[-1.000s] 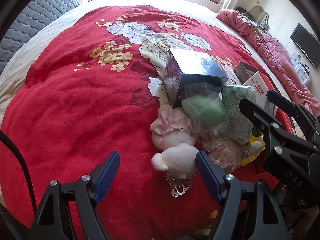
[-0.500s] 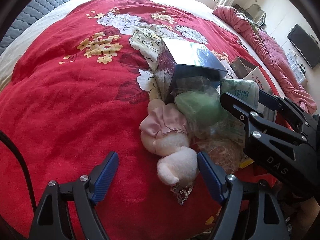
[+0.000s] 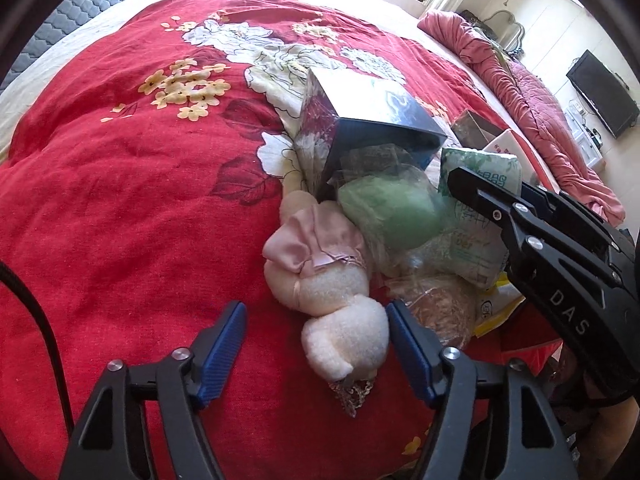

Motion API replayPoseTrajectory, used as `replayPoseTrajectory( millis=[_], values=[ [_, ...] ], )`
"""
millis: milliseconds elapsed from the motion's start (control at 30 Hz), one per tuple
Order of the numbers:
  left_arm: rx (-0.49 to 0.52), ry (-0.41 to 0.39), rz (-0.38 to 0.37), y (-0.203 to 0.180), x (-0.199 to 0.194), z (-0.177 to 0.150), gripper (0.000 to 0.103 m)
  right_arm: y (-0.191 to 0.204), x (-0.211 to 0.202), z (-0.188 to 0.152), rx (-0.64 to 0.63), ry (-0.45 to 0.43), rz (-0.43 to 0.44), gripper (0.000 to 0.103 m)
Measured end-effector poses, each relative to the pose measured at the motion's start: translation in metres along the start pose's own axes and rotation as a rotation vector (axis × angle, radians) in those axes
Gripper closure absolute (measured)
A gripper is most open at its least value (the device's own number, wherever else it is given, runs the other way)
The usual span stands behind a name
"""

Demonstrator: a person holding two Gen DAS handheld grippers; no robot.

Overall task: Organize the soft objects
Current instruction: 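Close the left tool on the bunny while the right tool grasps the wet-wipes pack, then carry the bunny with the left tool while the right tool carries the wipes pack toward the tray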

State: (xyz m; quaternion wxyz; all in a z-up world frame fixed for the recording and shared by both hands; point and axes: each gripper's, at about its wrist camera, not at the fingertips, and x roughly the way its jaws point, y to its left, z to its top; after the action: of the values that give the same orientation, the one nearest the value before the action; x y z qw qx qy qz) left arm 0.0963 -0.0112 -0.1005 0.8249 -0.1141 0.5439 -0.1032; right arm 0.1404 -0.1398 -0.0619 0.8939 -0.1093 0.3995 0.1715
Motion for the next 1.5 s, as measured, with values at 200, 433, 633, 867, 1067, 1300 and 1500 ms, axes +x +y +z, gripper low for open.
replayPoseTrajectory(
  millis=[200,433,633,867,1067,1300,1500],
  values=[
    [-0.007,0.020,-0.082,-0.001,0.007,0.001,0.063,-0.003,-0.005,0.000,0.013,-0.014,0.007,0.075],
    [0.007,0.004,-0.077,-0.004,0.003,0.000,0.066,-0.007,-0.010,-0.003,0.045,-0.014,0.045,0.076],
    [0.017,-0.042,-0.051,-0.003,-0.013,-0.003,0.066,-0.010,-0.015,-0.003,0.061,-0.021,0.070,0.077],
    [0.033,-0.113,-0.001,-0.001,-0.031,-0.003,0.066,-0.007,-0.026,-0.003,0.052,-0.038,0.091,0.079],
    [0.049,-0.152,0.035,-0.004,-0.045,-0.007,0.066,-0.008,-0.035,-0.005,0.061,-0.048,0.094,0.079],
    [0.074,-0.180,0.067,-0.017,-0.062,-0.010,0.066,-0.010,-0.053,-0.007,0.070,-0.068,0.095,0.079],
    [0.097,-0.211,0.080,-0.032,-0.080,-0.012,0.066,-0.015,-0.071,-0.009,0.082,-0.093,0.101,0.079]
  ],
)
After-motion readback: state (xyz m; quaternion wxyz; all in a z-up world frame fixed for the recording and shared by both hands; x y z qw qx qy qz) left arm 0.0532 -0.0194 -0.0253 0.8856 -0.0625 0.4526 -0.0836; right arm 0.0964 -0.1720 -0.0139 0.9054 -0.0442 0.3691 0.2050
